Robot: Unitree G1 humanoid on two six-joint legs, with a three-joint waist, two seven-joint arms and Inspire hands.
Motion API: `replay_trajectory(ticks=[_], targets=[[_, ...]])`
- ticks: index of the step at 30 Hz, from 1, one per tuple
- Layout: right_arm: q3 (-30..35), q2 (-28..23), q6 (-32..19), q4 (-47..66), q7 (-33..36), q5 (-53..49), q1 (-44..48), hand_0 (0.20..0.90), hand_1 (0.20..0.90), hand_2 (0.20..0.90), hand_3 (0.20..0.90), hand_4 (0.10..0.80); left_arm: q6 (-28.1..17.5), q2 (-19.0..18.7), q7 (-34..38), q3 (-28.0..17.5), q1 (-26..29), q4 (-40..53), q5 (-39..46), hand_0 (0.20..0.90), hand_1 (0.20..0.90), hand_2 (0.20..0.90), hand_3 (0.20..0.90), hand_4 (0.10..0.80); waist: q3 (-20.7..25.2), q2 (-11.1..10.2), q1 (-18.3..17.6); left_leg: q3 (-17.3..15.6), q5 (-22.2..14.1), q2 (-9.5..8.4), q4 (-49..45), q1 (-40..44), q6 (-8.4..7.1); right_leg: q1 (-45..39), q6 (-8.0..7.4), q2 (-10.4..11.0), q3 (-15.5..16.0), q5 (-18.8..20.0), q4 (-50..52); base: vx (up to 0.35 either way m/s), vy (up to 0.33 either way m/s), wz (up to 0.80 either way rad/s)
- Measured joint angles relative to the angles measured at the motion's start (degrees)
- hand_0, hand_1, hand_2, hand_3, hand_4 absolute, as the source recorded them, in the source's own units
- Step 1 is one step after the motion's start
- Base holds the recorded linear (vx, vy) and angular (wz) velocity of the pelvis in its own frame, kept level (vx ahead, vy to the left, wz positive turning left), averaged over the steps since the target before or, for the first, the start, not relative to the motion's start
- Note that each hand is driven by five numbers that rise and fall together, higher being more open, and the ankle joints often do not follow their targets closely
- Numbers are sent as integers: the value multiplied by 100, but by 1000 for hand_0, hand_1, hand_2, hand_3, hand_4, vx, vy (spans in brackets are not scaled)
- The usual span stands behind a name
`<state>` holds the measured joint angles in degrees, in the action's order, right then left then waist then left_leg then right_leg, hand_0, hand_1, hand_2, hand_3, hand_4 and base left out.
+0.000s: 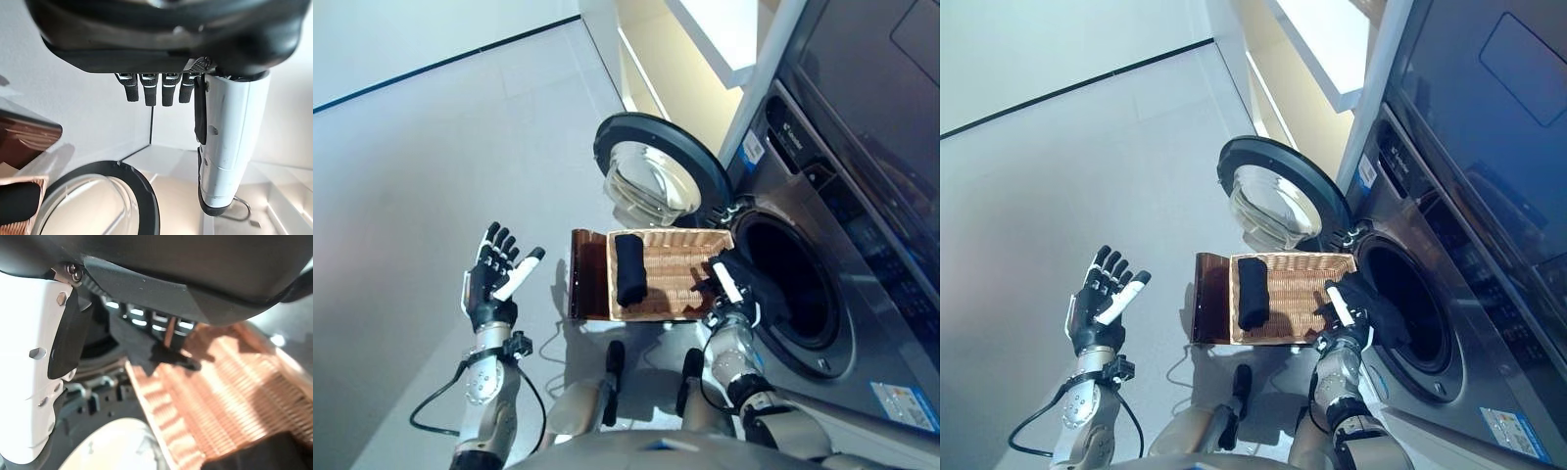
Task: Pick up the clothes and place them into the washing machine
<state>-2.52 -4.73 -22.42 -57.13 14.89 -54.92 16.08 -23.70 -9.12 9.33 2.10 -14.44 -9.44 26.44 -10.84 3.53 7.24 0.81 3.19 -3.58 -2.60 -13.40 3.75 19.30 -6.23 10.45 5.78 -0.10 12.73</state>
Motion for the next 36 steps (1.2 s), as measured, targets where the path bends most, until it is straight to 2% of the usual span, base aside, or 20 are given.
replay_trajectory(ticks=[4, 7, 13, 17, 19, 26, 28, 30, 33, 36], targets=[[-49, -33, 51, -276, 153, 508, 49, 900, 900, 900, 900, 800, 42, 11, 12, -144, -61, -5, -2, 900, 900, 900, 900, 800, 5, -9, 11, -6, -3, -2, 8, 1, -3, 3, 0, 2, -3, 0, -5, 0, 0, 0], [-220, -128, 333, -563, 462, 1136, 194, 900, 900, 900, 900, 800, 87, 9, 74, -195, -53, -5, -5, 900, 900, 900, 900, 800, 6, -10, 13, -13, -8, -3, 11, -3, -10, 12, 1, 2, -8, 0, -5, 0, 0, 0], [253, -196, 352, -936, 575, 918, 610, 900, 900, 900, 900, 800, 90, 5, 74, -196, -110, -5, -5, 900, 900, 900, 900, 800, 6, -8, 13, -50, -4, -6, 52, -41, -3, 116, 0, 8, -42, -1, 6, -15, 13, -3], [497, -488, 319, -1078, 666, 659, 940, 900, 900, 900, 900, 800, 91, -27, 67, -192, -115, -6, -5, 900, 900, 900, 900, 800, -14, 57, 22, -58, 42, -12, 59, -176, 33, 234, 17, 11, -45, 23, 6, -42, 23, 1], [525, -586, 255, -1206, 681, 576, 1089, 900, 900, 900, 900, 800, 90, -34, 64, -190, -105, -5, -5, 900, 900, 900, 900, 800, -50, 126, 51, -59, 59, -18, 59, -185, 57, 242, 17, 18, -45, 23, 4, 0, 0, 0], [1076, -766, -35, -1134, 800, -238, 1621, 900, 900, 900, 900, 800, 89, -43, 55, -94, -53, -2, -1, 900, 900, 900, 900, 800, -266, 664, 172, -78, 59, -23, 72, -224, 57, 335, 5, 29, -59, 9, 85, 5, 32, -1], [1108, -823, -55, -1040, 868, -337, 1762, 900, 900, 900, 900, 800, 85, -45, 50, -91, -37, 1, 2, 900, 900, 900, 900, 800, -267, 749, 159, -91, 60, -29, 75, -237, 56, 392, -7, 32, -61, -4, 147, 11, 47, -1], [1292, -916, -109, -378, 890, -557, 1830, 900, 900, 900, 900, 800, 66, -75, 29, -96, -34, 58, 5, 900, 900, 900, 900, 800, -266, 839, 200, -94, 70, -38, 85, -333, 43, 531, -11, 54, -83, -29, 234, -5, 52, 1], [1454, -1278, -455, 471, 885, -729, 2039, 900, 900, 900, 900, 800, 64, -72, -37, -77, -19, 72, 19, 900, 900, 900, 900, 800, -284, 1024, 250, -102, 126, -63, 103, -421, 64, 638, -26, 73, -107, -16, 246, 30, 26, 1], [1415, -1349, -680, 461, 731, -897, 1913, 900, 900, 900, 900, 800, -7, -73, -67, -72, 34, 72, 60, 900, 900, 900, 900, 800, -281, 1047, 308, -97, 132, -68, 118, -439, 56, 722, -45, 83, -120, -43, 353, 43, 14, 2]])
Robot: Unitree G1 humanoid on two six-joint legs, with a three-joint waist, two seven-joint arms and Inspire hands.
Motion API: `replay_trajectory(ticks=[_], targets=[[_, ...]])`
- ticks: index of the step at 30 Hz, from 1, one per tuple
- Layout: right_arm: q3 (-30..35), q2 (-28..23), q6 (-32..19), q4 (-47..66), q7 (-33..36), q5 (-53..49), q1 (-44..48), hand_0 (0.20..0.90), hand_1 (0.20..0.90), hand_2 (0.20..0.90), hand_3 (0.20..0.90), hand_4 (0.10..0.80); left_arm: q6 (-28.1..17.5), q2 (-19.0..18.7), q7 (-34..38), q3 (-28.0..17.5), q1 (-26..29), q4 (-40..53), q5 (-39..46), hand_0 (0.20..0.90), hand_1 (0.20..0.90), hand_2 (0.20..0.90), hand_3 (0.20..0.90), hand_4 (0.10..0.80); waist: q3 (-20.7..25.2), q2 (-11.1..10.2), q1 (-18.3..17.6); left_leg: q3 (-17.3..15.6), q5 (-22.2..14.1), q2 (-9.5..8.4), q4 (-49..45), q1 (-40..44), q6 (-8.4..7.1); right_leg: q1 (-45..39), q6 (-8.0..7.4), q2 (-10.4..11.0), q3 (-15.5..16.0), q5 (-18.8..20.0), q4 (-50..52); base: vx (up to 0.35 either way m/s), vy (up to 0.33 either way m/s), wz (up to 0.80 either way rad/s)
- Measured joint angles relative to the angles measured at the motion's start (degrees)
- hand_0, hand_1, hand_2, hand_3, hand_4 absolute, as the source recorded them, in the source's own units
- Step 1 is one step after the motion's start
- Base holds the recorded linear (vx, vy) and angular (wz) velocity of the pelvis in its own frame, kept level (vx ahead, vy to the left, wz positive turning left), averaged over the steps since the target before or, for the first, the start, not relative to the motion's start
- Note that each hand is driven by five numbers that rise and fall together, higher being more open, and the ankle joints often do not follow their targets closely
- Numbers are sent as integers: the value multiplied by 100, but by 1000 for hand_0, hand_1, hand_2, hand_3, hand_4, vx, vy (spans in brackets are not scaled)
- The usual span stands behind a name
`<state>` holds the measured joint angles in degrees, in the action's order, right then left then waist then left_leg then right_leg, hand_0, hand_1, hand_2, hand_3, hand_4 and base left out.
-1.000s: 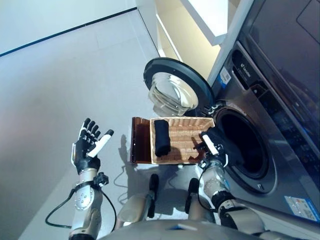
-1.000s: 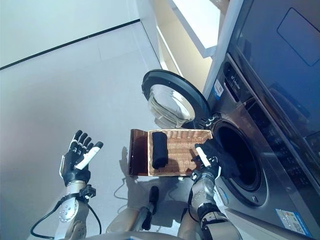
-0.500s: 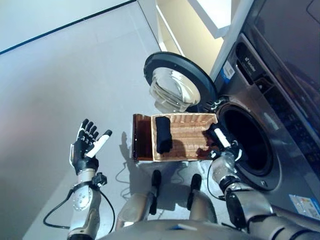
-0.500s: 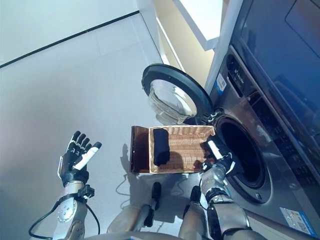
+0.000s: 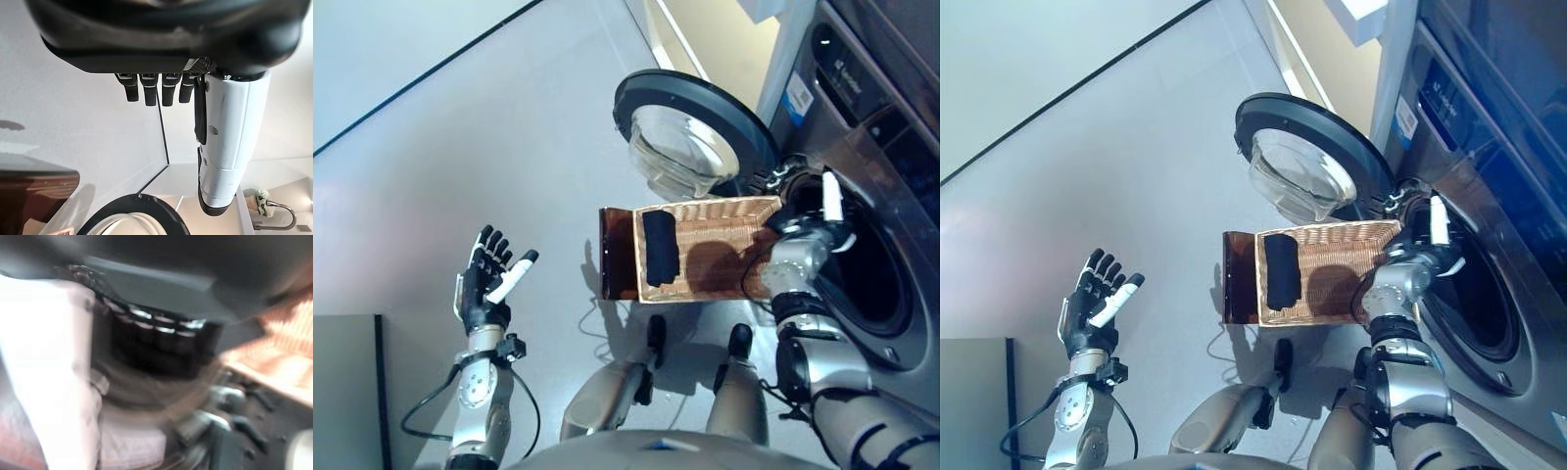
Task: Pick up the clothes and place them into the washing machine
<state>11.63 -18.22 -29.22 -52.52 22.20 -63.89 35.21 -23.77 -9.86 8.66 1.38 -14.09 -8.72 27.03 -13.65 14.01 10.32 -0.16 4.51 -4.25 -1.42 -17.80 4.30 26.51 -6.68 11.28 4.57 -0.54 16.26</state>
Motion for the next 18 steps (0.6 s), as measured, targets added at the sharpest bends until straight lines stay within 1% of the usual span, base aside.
replay_trajectory(ticks=[3, 6, 9, 11, 12, 14, 18], targets=[[5, 45, -105, -41, -220, -190, -10, 900, 900, 900, 900, 800, -33, 2, -30, 121, 57, -2, 78, 900, 900, 900, 900, 800, 5, 23, 5, 7, 1, -7, 2, 6, -1, 3, -14, 9, 0, -13, 42, 20, 4, 1], [0, 50, -135, -138, -357, -172, -10, 900, 900, 900, 900, 800, -35, 8, -124, 253, 93, -3, 83, 900, 900, 900, 900, 800, 3, 20, -18, 5, 0, -17, 0, 11, -2, 8, -18, 21, -4, -29, 57, 0, 0, 0], [-36, 139, -269, -345, -489, -89, -96, 900, 900, 900, 900, 800, -39, 16, -113, 315, 112, -3, 77, 900, 900, 900, 900, 800, 1, 14, -45, 7, 0, -25, -3, 31, -2, 5, -17, 28, -17, -52, 104, 0, 0, 0], [-163, 339, -323, -353, -522, -6, -367, 900, 900, 900, 900, 800, -45, 69, -88, 335, 106, -5, 75, 900, 900, 900, 900, 800, -6, -2, -101, 20, -1, -40, -12, 40, -3, 26, -10, 27, -22, -118, 195, -8, -11, 5], [-239, 541, -312, -397, -529, 12, -486, 900, 900, 900, 900, 800, -48, 77, -70, 336, 92, -5, 70, 900, 900, 900, 900, 800, -18, -19, -156, 26, -3, -38, -20, 40, -4, 32, -13, 21, -22, -125, 225, 4, -14, 5], [-454, 787, -271, -480, -643, 47, -789, 900, 900, 900, 900, 800, -50, 108, -40, 335, 97, -6, 65, 900, 900, 900, 900, 800, -5, -96, -173, 12, -6, -38, -23, 40, -9, 88, -1, 23, -47, -165, 310, -5, -5, -2], [-1090, 1313, 75, -710, -883, 65, -1426, 900, 900, 900, 900, 800, -55, 190, -39, 338, 111, -7, 65, 900, 900, 900, 900, 800, -5, -243, -295, 5, -15, -31, -60, 42, -23, 94, 14, 8, -57, -205, 368, 0, 0, 0]])
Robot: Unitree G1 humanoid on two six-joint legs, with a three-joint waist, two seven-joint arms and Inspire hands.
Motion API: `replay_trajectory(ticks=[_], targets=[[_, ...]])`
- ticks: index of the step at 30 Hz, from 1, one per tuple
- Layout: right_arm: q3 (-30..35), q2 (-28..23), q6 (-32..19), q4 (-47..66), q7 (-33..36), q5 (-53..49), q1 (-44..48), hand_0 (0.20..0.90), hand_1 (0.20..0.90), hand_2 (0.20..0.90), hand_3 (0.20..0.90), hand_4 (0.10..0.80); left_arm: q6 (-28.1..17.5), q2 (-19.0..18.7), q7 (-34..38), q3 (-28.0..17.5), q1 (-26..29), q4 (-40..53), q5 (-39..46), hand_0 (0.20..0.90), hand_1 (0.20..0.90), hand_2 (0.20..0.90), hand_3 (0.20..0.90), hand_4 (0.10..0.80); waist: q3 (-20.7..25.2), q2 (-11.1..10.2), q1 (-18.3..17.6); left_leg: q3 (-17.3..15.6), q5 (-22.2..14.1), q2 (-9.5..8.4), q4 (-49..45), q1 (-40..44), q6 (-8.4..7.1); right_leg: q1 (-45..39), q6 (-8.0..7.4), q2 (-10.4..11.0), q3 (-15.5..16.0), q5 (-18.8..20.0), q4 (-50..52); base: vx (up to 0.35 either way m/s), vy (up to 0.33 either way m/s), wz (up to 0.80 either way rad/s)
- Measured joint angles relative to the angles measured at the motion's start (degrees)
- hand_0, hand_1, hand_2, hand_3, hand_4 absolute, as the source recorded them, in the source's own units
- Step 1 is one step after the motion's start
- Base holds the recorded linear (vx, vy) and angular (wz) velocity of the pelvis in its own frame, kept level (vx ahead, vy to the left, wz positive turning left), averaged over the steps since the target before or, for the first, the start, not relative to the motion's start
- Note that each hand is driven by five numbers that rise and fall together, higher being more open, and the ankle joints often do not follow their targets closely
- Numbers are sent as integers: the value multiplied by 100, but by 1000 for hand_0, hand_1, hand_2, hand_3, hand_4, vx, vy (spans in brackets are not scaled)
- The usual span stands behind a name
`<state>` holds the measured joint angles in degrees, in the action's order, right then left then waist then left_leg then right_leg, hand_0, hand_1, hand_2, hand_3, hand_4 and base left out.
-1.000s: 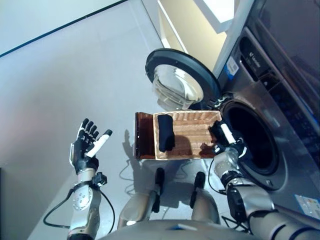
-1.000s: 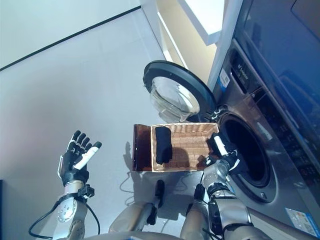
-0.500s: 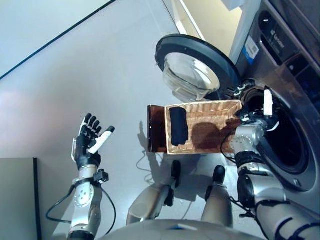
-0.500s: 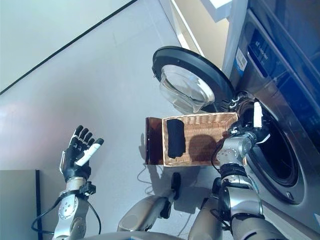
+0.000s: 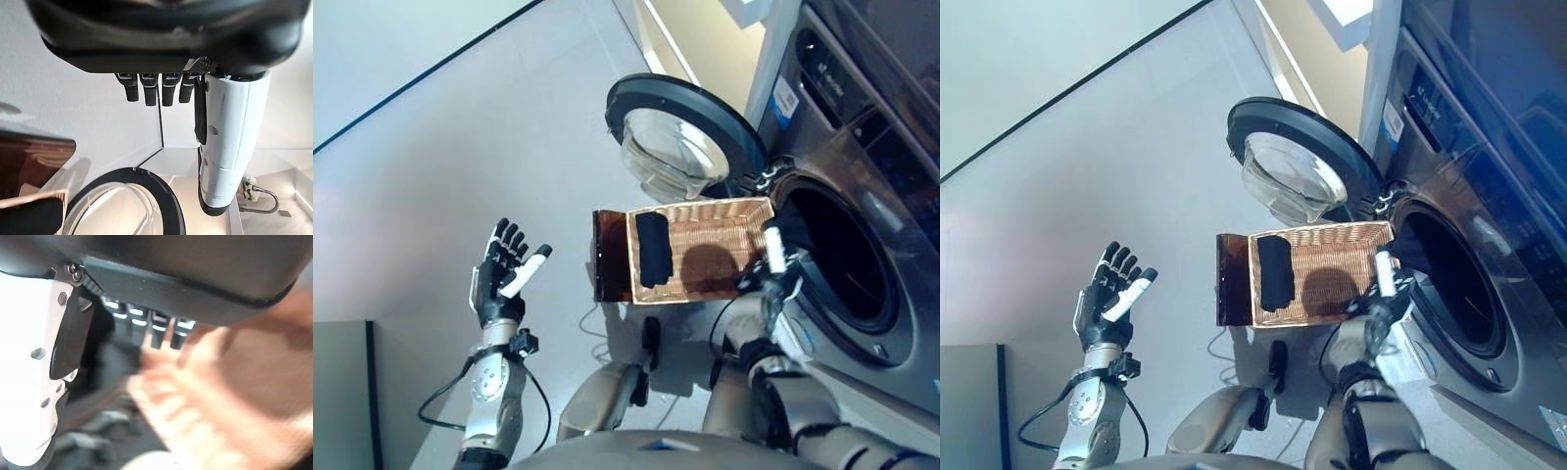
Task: Pick up the clothes and place them into the washing machine
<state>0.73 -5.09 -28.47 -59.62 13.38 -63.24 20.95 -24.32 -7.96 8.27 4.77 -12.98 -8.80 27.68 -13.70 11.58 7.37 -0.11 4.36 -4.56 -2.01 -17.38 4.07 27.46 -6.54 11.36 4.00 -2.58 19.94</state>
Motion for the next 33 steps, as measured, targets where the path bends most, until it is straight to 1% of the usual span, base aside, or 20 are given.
replay_trajectory(ticks=[1, 3, 7, 10, 14, 17, 18, 19, 20, 21, 22, 23, 24, 25, 26, 27, 30, 33], targets=[[-50, 66, 63, -3, -102, 18, -129, 900, 900, 900, 900, 800, 0, 40, -3, -10, -15, 0, 0, 900, 900, 900, 900, 800, 3, -33, -10, 1, -3, 1, -1, 0, -6, -5, 30, 3, -1, -18, 1, 0, 0, 0], [-121, 249, 206, -3, -111, 20, -279, 900, 900, 900, 900, 800, 1, 73, -30, 3, -12, -5, 1, 900, 900, 900, 900, 800, 4, -116, -34, -5, -9, -2, -6, -1, -19, -4, 36, 3, 0, -15, 5, -35, -20, 0], [-105, 265, 203, 10, -257, -16, -277, 900, 900, 900, 900, 800, -8, 81, -24, -5, -48, -11, 8, 900, 900, 900, 900, 800, -8, -222, -24, 11, -14, -27, -60, -18, -31, 0, 54, 31, -3, -27, 34, -29, 1, 3], [-14, 245, 164, 44, -325, -104, -187, 900, 900, 900, 900, 800, -9, 69, -16, -5, -89, -14, 15, 900, 900, 900, 900, 800, -5, -231, -13, 18, -16, -42, -100, -57, -30, 40, 71, 61, -3, -41, 84, -59, 8, 4], [282, 152, -82, 150, -257, -319, 281, 900, 900, 900, 900, 800, -45, 35, -3, -1, -67, -30, 20, 900, 900, 900, 900, 800, -25, -210, -4, 55, -38, -86, -522, -609, -23, 512, 104, 104, 6, -79, 432, -80, -12, 14], [433, 3, -228, 150, -129, -325, 615, 900, 900, 900, 900, 800, -54, 27, 10, -1, -51, -32, 23, 900, 900, 900, 900, 800, -255, -157, 16, 92, -111, -98, -778, -689, -67, 558, 158, 126, 20, -176, 652, -59, -55, 12], [462, -20, -305, 148, -57, -326, 739, 900, 900, 900, 900, 800, -88, 7, 23, -1, -58, -25, 22, 900, 900, 900, 900, 800, -284, -169, 25, 89, -251, -114, -1022, -845, -108, 687, 194, 157, 2, -278, 823, -37, -43, 8], [495, -85, -316, 147, -52, -325, 814, 900, 900, 900, 900, 800, -93, 7, 37, -1, -61, -22, 22, 900, 900, 900, 900, 800, -297, -165, 40, 93, -291, -116, -1141, -935, -116, 765, 162, 162, 11, -321, 935, -9, -48, 7], [568, -125, -332, 145, 11, -333, 956, 900, 900, 900, 900, 800, -107, -6, 40, -1, -67, -17, 21, 900, 900, 900, 900, 800, -317, -152, 74, 92, -413, -114, -1489, -1174, -127, 946, 206, 168, -19, -393, 1160, -11, -46, 6], [592, -198, -383, 144, 66, -369, 1075, 900, 900, 900, 900, 800, -108, -13, 43, 0, -58, 0, 19, 900, 900, 900, 900, 800, -381, -118, 96, 111, -599, -98, -1803, -1356, -114, 1054, 201, 170, -10, -490, 1350, 116, -59, 6], [613, -228, -412, 145, 68, -367, 1101, 900, 900, 900, 900, 800, -108, -16, 42, 3, -56, 0, 17, 900, 900, 900, 900, 800, -398, -111, 109, 90, -599, -108, -1953, -1443, -129, 1115, 233, 164, -49, -495, 1447, 16, -52, 9], [613, -310, -438, 147, 92, -368, 1154, 900, 900, 900, 900, 800, -108, -23, 50, 4, -63, 2, 15, 900, 900, 900, 900, 800, -460, -86, 140, 96, -702, -88, -2157, -1570, -158, 1204, 248, 164, -33, -568, 1601, 117, -45, 8], [614, -333, -439, 148, 104, -368, 1158, 900, 900, 900, 900, 800, -108, -28, 50, 4, -74, 0, 15, 900, 900, 900, 900, 800, -472, -66, 143, 107, -702, -83, -2228, -1620, -170, 1232, 250, 129, -36, -572, 1632, 17, -42, 5], [659, -334, -444, 146, 156, -370, 1177, 900, 900, 900, 900, 800, -108, -47, 60, 3, -80, 5, 14, 900, 900, 900, 900, 800, -518, -74, 155, 93, -746, -33, -2262, -1638, -168, 1272, 276, 142, -39, -606, 1688, 117, -43, -1], [756, -357, -446, 141, 191, -391, 1185, 900, 900, 900, 900, 800, -106, -58, 65, 2, -115, 25, 11, 900, 900, 900, 900, 800, -520, -54, 160, 132, -783, -24, -2299, -1683, -180, 1304, 270, 139, -48, -604, 1710, 9, -31, -4], [824, -341, -463, 139, 206, -409, 1219, 900, 900, 900, 900, 800, -108, -95, 57, 4, -164, 79, -4, 900, 900, 900, 900, 800, -524, -47, 143, 138, -782, -22, -2318, -1714, -181, 1326, 274, 98, -61, -602, 1713, 0, 0, 0], [1013, -395, -548, 127, 318, -459, 1330, 900, 900, 900, 900, 800, -120, -224, 50, -2, -335, 321, -10, 900, 900, 900, 900, 800, -517, -7, 156, 87, -782, -37, -2386, -1836, -181, 1504, 282, 97, -162, -607, 1801, -17, 9, -6], [1017, -555, -547, 119, 406, -462, 1397, 900, 900, 900, 900, 800, -122, -247, 47, -6, -313, 433, -13, 900, 900, 900, 900, 800, -518, 21, 177, 56, -782, -61, -2413, -1938, -178, 1629, 300, 115, -190, -621, 1879, -1, -1, 1]])
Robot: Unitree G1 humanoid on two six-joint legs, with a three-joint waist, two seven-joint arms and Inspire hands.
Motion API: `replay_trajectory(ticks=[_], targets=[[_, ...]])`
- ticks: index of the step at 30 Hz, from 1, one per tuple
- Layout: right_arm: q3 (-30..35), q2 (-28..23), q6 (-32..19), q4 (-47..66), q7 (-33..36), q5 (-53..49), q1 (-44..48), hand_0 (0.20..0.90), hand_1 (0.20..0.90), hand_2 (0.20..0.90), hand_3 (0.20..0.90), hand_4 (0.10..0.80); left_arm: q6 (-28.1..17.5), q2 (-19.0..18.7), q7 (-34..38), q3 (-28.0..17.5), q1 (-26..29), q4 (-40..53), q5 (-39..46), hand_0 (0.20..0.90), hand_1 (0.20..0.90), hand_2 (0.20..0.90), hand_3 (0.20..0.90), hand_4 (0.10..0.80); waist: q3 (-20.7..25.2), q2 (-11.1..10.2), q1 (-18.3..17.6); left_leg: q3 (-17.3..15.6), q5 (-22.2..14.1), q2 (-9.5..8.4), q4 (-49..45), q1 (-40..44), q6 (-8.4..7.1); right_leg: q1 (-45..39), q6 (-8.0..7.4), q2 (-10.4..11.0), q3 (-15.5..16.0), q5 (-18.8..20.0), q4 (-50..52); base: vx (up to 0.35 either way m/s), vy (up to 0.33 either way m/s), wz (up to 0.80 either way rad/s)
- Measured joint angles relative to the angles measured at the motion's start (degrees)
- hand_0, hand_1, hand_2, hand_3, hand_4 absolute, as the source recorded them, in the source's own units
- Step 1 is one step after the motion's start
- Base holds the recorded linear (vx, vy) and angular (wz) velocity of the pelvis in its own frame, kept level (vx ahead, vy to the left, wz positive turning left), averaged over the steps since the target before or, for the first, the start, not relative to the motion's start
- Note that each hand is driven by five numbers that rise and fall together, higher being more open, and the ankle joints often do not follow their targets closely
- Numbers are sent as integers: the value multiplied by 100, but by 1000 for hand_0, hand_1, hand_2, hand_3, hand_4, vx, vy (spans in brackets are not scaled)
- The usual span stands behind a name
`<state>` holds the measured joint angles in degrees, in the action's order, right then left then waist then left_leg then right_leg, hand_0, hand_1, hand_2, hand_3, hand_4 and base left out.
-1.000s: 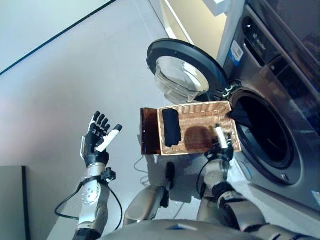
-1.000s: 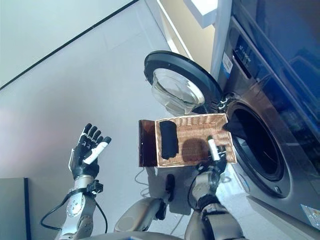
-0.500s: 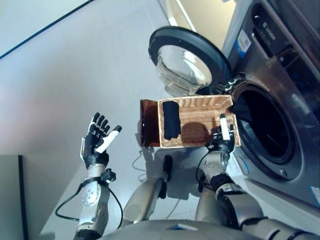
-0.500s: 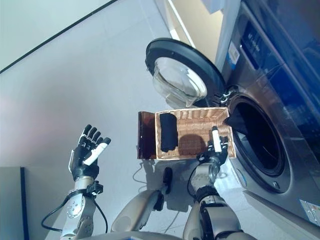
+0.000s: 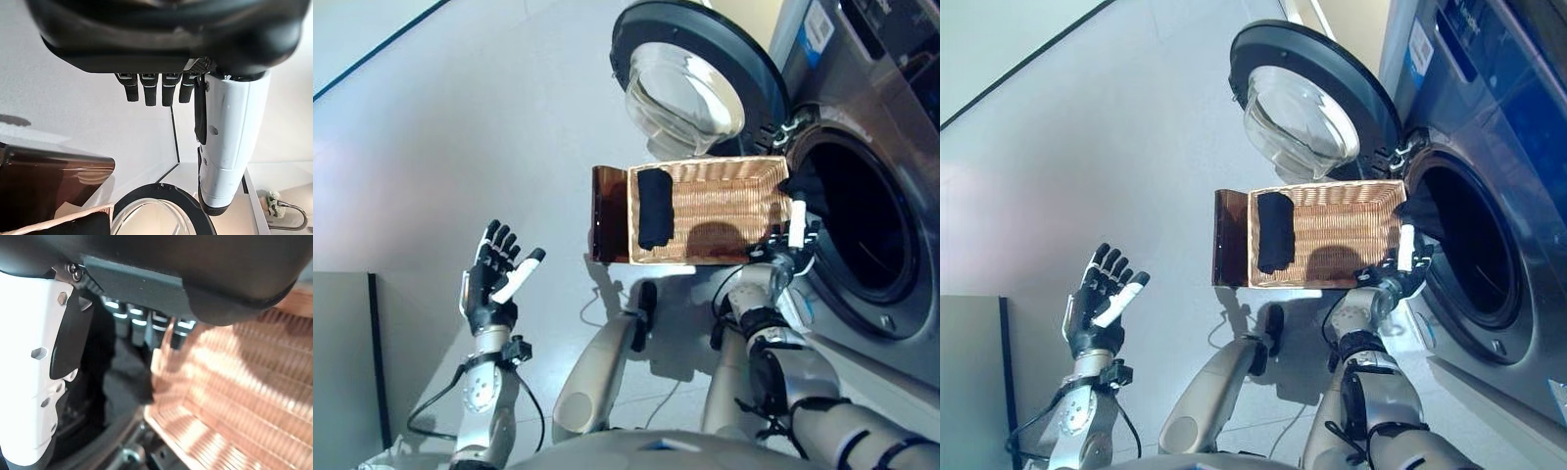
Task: Pick up the clothes and place them into the washing machine
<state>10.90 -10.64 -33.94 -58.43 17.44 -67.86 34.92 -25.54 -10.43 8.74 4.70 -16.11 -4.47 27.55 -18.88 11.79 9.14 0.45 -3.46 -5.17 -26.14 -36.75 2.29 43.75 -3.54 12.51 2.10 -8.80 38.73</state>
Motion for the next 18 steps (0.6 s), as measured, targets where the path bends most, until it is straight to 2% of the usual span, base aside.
replay_trajectory(ticks=[3, 9, 12, 16, 18], targets=[[17, -169, -5, -142, 25, 7, 128, 900, 900, 900, 900, 800, 0, -80, -1, -2, 28, 57, -27, 900, 900, 900, 900, 800, 0, 50, 53, -8, -8, -10, -79, -81, -17, 93, 38, 19, -8, -52, 126, 4, 0, 6], [256, -609, -6, -174, 204, 41, 419, 900, 900, 900, 900, 800, -11, -167, -3, 3, -60, 189, -99, 900, 900, 900, 900, 800, 108, 339, 187, 21, 56, -120, 114, -78, -28, 212, 19, 150, -6, -187, 269, -20, 19, 12], [250, -1199, 56, -544, 399, 103, 790, 900, 900, 900, 900, 800, -86, -183, -15, 41, -15, 231, -113, 900, 900, 900, 900, 800, 209, 493, 290, 114, 306, -262, 515, -19, -94, 314, 47, 316, 21, -206, 320, -27, 30, 29], [245, -2189, 142, -824, 757, 179, 1484, 900, 900, 900, 900, 800, -127, -289, -2, 32, -5, 342, -109, 900, 900, 900, 900, 800, 352, 677, 479, 185, 725, -377, 1203, 206, -88, 383, 4, 479, 47, -235, 323, 37, 25, 25], [215, -2384, 199, -919, 906, 207, 1613, 900, 900, 900, 900, 800, -129, -336, -9, 32, 8, 401, -113, 900, 900, 900, 900, 800, 364, 689, 559, 194, 818, -386, 1412, 336, -89, 364, -16, 504, 44, -232, 324, 42, 9, 7]])
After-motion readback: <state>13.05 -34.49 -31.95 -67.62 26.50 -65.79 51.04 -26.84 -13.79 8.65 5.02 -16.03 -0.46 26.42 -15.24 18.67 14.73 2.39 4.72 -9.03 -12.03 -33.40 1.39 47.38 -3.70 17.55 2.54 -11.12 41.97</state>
